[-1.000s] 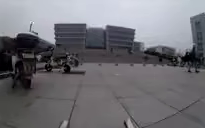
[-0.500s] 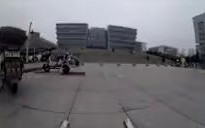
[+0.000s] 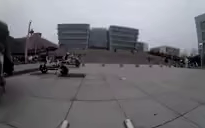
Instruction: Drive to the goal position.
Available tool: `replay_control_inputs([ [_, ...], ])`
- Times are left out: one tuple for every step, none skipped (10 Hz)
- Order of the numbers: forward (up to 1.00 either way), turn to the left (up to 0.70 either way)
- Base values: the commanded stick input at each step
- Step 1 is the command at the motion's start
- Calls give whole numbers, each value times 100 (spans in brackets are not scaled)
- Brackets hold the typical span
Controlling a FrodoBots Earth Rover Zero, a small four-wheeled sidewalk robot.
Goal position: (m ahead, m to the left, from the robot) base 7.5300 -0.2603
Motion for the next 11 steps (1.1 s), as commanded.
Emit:
replay_control_inputs([
  [85,-3],
  [85,-3],
  [85,-3],
  [85,-3],
  [85,-3],
  [85,-3],
  [85,-3],
  [85,-3],
  [85,-3],
  [85,-3],
  [85,-3],
])
